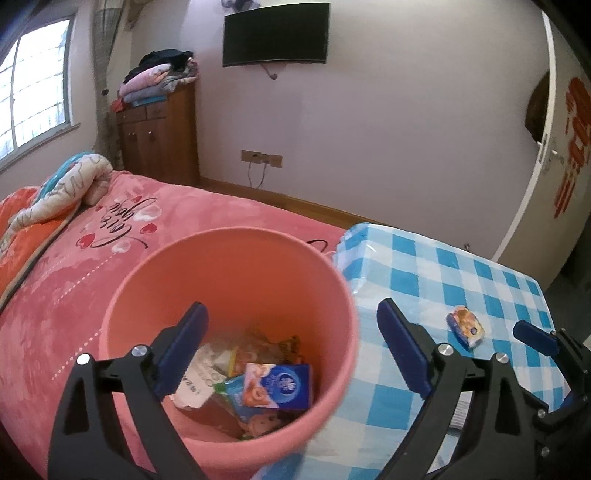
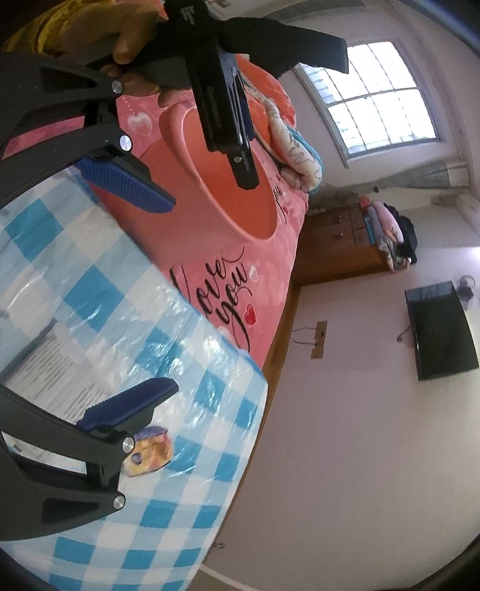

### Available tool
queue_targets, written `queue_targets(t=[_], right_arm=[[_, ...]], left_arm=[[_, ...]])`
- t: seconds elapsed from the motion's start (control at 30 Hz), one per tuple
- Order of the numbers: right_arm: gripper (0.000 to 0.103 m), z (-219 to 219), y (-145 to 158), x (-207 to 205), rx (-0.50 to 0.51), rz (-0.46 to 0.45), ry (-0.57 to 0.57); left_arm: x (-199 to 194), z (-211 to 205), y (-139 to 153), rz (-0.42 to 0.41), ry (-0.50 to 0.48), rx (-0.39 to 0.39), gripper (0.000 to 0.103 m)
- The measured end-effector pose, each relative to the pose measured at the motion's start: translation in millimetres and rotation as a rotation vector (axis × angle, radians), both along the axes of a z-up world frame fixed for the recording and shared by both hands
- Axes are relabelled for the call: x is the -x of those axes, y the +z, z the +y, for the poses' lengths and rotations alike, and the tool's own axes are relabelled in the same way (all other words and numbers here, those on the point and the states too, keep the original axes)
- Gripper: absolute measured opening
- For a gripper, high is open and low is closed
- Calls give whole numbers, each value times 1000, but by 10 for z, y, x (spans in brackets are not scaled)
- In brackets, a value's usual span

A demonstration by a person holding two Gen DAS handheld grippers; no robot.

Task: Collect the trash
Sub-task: 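Move both tools back over the table toward the bread bag and envelope, then grasp the small bread bag with the left tool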

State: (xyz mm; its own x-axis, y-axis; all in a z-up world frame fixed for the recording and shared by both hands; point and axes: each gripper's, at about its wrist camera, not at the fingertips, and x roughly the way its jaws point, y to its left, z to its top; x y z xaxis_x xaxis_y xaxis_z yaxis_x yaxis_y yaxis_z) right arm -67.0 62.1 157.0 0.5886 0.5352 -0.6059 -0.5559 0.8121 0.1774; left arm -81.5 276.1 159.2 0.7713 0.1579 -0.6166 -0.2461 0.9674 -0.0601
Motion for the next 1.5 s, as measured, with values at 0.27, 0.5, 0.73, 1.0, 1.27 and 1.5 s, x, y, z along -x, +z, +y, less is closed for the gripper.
queue_targets(t=[0.27, 0.5, 0.73, 1.0, 1.27, 1.5], right_arm=[[93, -408, -88, 80, -11, 10, -69], [93, -739, -196, 137, -18, 38, -122], [94, -1013, -291, 225, -35, 57, -160], [95, -1483, -468, 303, -55, 96, -234], [95, -1997, -722, 314, -74, 159, -308], [95, -2244, -894, 373, -66, 177, -324]], left_arm=[[-79, -416, -37, 16, -70, -17, 93], [-151, -764, -146, 49, -130, -34, 93], [-214, -1069, -262, 82, -183, -42, 93], [-366, -1397, -443, 145, -255, 12, 93], [-724, -1898, -732, 240, -346, 129, 93], [-1160, -2307, -1053, 327, -348, 178, 93]])
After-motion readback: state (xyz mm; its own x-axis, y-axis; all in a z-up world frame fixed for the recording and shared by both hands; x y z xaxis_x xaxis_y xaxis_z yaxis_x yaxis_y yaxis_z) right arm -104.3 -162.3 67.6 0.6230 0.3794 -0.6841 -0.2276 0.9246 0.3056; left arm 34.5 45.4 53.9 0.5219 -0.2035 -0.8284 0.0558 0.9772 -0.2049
